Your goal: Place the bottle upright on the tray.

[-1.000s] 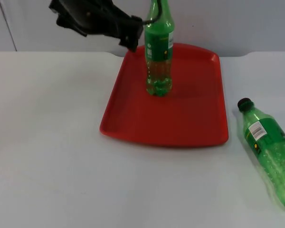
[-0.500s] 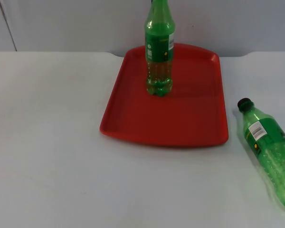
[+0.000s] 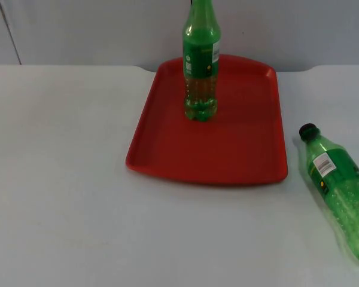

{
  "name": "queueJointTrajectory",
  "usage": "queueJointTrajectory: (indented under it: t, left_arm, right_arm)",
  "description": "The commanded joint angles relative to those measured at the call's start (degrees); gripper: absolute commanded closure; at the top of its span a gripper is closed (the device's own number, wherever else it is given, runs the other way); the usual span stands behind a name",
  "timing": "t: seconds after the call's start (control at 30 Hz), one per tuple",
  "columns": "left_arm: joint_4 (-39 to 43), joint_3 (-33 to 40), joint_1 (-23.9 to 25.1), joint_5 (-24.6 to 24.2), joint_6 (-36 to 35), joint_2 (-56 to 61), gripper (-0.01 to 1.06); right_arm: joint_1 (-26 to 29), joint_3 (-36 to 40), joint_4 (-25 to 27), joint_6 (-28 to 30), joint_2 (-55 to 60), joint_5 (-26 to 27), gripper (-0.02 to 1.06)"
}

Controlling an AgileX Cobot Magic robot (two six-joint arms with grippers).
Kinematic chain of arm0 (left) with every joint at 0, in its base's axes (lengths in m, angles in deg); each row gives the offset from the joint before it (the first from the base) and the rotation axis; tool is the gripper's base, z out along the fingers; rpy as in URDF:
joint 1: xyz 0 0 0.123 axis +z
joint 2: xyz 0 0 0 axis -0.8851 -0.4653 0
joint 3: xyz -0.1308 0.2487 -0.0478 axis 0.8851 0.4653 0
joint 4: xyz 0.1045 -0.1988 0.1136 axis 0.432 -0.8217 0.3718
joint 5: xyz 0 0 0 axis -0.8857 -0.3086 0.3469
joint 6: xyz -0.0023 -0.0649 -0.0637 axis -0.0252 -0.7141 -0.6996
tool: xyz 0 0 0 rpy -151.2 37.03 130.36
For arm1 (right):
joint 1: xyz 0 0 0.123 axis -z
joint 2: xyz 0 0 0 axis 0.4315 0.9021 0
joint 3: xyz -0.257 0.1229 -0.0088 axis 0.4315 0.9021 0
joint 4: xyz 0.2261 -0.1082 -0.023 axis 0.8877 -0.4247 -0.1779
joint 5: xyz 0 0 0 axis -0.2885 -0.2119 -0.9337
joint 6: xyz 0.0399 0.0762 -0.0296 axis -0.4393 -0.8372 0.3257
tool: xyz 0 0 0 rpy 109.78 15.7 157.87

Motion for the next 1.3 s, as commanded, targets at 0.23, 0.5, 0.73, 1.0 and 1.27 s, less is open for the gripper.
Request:
queueJointTrajectory:
  t: [0.23,0.5,0.73,1.0,1.27]
  left_arm:
    - [0.08,16.78,0.23,11.23,0.19,14.54,0.0]
    - [0.32,24.95,0.23,11.52,0.19,23.77,0.0]
    - [0.32,30.73,0.23,11.52,0.19,30.91,0.0]
    - [0.32,38.22,0.23,11.52,0.19,38.52,0.0]
    - [0.32,46.56,0.23,11.48,-0.73,49.6,0.0]
  right_arm:
    - [0.35,0.03,0.17,0.22,-0.22,0.39,-0.01]
    - [0.35,0.03,0.17,0.22,-0.22,0.39,-0.01]
    - [0.35,0.03,0.17,0.22,-0.22,0.39,-0.01]
    - [0.35,0.03,0.17,0.22,-0.22,0.39,-0.01]
    - [0.35,0.03,0.17,0.22,-0.22,0.39,-0.01]
